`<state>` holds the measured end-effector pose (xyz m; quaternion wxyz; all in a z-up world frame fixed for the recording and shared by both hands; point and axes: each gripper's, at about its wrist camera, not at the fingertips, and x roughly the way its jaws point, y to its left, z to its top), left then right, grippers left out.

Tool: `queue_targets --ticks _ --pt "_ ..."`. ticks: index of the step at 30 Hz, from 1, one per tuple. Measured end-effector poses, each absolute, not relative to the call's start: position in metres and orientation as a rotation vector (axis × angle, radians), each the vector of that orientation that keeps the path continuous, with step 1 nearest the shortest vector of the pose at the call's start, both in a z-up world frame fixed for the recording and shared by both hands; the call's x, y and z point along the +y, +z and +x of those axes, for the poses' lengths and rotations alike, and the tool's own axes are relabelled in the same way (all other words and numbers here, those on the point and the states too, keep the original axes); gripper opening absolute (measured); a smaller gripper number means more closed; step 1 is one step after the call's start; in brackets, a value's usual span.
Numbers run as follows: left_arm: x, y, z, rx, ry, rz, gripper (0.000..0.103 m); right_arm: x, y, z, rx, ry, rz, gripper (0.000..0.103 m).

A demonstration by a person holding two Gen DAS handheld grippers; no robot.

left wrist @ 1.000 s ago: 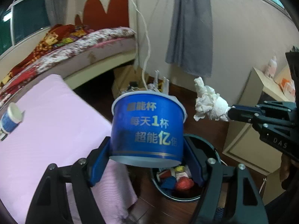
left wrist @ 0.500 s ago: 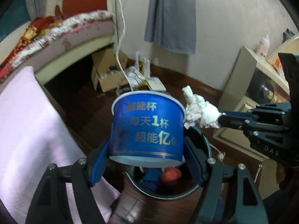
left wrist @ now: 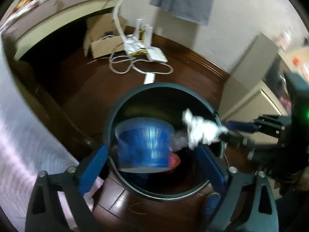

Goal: Collect trash
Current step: 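Carry the blue cup and white tissue over the black bin and open both tools, then move both tools back from the bin toward the bed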

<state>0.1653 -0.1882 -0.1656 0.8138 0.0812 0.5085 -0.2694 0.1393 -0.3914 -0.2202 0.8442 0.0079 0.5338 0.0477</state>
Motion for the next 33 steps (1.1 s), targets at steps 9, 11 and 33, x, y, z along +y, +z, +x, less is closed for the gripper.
queue_targets --ticks 9,11,33 --pt "-0.167 -0.156 0.153 1.022 -0.447 0.187 0.103 -0.405 -0.209 0.146 1.092 -0.015 0.064 0.103" --pt "-0.164 -0.150 0.151 1.010 -0.449 0.187 0.103 -0.403 -0.202 0.147 1.082 -0.019 0.064 0.103" --pt "-0.112 -0.061 0.134 0.830 -0.385 0.135 0.103 -0.365 -0.110 0.136 0.904 -0.024 0.009 0.103"
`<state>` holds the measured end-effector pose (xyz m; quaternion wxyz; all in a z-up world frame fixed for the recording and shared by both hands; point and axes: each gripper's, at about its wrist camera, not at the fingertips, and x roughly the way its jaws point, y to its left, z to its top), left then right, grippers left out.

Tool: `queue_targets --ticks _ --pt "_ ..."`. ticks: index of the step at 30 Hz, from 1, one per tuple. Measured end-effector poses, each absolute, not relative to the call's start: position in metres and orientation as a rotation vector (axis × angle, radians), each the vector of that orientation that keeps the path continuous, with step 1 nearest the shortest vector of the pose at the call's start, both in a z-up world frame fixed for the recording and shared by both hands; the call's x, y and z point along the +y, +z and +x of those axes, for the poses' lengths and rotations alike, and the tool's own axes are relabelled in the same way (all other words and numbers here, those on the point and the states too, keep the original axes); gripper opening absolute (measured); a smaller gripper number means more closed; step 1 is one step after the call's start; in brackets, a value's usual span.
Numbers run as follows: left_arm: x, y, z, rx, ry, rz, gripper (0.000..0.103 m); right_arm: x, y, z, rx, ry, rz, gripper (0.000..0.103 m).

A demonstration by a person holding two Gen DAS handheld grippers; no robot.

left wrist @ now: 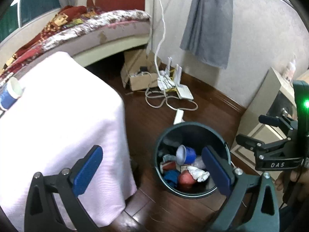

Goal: Collect trash
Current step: 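Move both tools back from the bin toward the bed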

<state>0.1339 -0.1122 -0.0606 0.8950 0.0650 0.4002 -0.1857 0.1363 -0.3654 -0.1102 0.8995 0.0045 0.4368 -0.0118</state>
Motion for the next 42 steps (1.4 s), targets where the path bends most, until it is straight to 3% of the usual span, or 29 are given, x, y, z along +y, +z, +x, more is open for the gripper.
queue_targets --ticks 14,31,42 --pt "-0.038 -0.019 0.144 0.736 -0.240 0.056 0.103 -0.287 -0.058 0.160 0.773 0.103 -0.037 0.103" --pt "0.075 -0.007 0.129 0.699 -0.036 -0.001 0.103 -0.191 -0.023 0.185 0.636 0.228 -0.040 0.103" --pt "0.182 0.002 0.133 0.673 0.142 -0.047 0.102 -0.074 -0.015 0.218 0.679 0.425 -0.114 0.103"
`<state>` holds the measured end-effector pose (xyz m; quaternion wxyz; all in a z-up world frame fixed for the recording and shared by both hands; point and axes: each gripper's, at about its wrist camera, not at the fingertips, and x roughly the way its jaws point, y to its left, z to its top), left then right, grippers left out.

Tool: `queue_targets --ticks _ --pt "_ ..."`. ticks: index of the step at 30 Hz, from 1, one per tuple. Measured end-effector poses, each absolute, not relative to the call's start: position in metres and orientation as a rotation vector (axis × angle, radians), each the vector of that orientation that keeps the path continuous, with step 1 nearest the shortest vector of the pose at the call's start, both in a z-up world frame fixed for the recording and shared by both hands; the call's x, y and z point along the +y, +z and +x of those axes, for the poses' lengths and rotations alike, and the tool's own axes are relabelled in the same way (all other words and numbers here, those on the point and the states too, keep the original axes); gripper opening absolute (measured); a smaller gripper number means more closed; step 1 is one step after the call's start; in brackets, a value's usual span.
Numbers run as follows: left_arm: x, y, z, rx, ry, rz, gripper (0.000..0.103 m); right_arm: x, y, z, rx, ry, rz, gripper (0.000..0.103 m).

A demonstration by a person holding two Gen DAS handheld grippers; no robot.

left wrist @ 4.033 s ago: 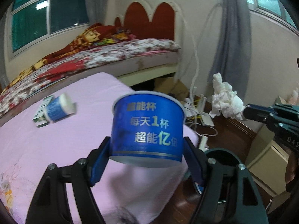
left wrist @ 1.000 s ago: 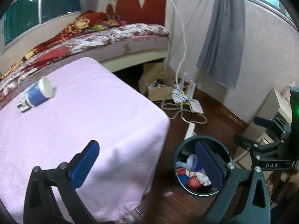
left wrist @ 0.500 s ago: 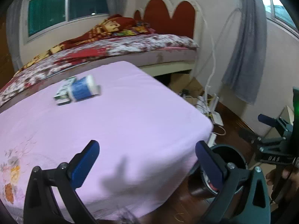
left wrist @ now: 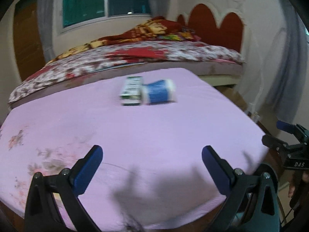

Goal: Collect trash
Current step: 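Move both tools back from the bin toward the bed, then grasp the green milk carton with the left tool while the right tool grasps the blue-patterned cup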

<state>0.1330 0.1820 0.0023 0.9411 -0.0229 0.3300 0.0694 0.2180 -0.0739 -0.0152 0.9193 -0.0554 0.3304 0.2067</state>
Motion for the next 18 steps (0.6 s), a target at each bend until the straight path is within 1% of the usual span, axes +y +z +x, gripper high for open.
queue_targets --ticks 2,6,12,18 --pt "0.202 0.001 0.137 0.674 0.184 -0.048 0.101 -0.054 -0.016 0.229 0.688 0.440 -0.116 0.103" --pt "0.236 -0.006 0.150 0.688 0.244 -0.056 0.093 -0.005 -0.013 0.256 0.692 0.483 -0.126 0.103" --pt "0.279 -0.015 0.171 0.697 0.301 -0.082 0.093 0.069 -0.015 0.301 0.698 0.532 -0.166 0.103" --pt "0.301 -0.025 0.193 0.710 0.310 -0.095 0.093 0.128 -0.029 0.346 0.737 0.539 -0.206 0.103"
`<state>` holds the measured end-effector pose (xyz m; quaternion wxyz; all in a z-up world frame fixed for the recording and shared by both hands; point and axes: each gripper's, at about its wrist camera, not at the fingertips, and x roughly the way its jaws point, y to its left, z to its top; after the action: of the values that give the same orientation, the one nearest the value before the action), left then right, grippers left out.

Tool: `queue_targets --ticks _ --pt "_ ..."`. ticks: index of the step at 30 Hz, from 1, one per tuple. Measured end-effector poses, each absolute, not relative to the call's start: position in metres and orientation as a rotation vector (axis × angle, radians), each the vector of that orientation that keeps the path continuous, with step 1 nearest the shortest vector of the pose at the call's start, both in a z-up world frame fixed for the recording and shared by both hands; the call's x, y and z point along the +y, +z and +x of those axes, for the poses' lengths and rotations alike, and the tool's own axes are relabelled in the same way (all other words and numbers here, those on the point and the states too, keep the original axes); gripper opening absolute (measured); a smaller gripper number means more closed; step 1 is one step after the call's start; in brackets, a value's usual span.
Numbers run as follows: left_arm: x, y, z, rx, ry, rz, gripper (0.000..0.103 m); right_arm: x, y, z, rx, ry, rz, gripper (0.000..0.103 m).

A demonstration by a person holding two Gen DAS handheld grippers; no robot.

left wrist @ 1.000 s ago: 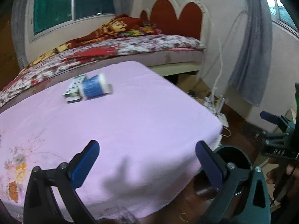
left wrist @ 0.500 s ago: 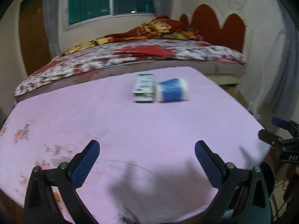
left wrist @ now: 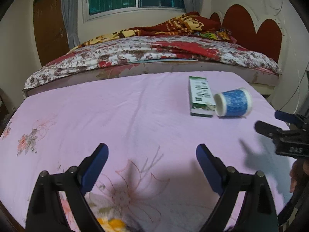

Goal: Collect trash
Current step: 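Grasp the green milk carton with the left tool while the right tool grasps the blue-patterned cup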

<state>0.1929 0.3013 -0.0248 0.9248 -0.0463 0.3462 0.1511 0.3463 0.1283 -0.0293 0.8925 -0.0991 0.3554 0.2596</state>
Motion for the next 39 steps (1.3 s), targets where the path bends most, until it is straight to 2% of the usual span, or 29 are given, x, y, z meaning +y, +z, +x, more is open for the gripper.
queue_targets --ticks 13,15,16,17,31,37,39 --pt "0.323 -0.040 0.233 0.753 0.315 -0.109 0.093 0.180 -0.059 0.412 0.793 0.459 -0.229 0.103" --pt "0.325 -0.041 0.238 0.755 0.310 -0.113 0.093 0.183 -0.060 0.417 0.794 0.457 -0.230 0.096" --pt "0.325 -0.041 0.241 0.756 0.307 -0.115 0.093 0.183 -0.060 0.422 0.800 0.465 -0.227 0.088" --pt "0.324 -0.042 0.243 0.755 0.305 -0.116 0.093 0.184 -0.061 0.425 0.805 0.471 -0.228 0.084" --pt "0.268 -0.045 0.305 0.758 0.171 -0.089 0.093 0.110 -0.051 0.461 0.783 0.418 -0.216 0.083" --pt "0.261 -0.050 0.338 0.790 0.144 -0.103 0.086 0.090 -0.053 0.466 0.790 0.417 -0.227 0.083" --pt "0.260 -0.056 0.348 0.816 0.139 -0.101 0.079 0.088 -0.053 0.467 0.791 0.417 -0.224 0.083"
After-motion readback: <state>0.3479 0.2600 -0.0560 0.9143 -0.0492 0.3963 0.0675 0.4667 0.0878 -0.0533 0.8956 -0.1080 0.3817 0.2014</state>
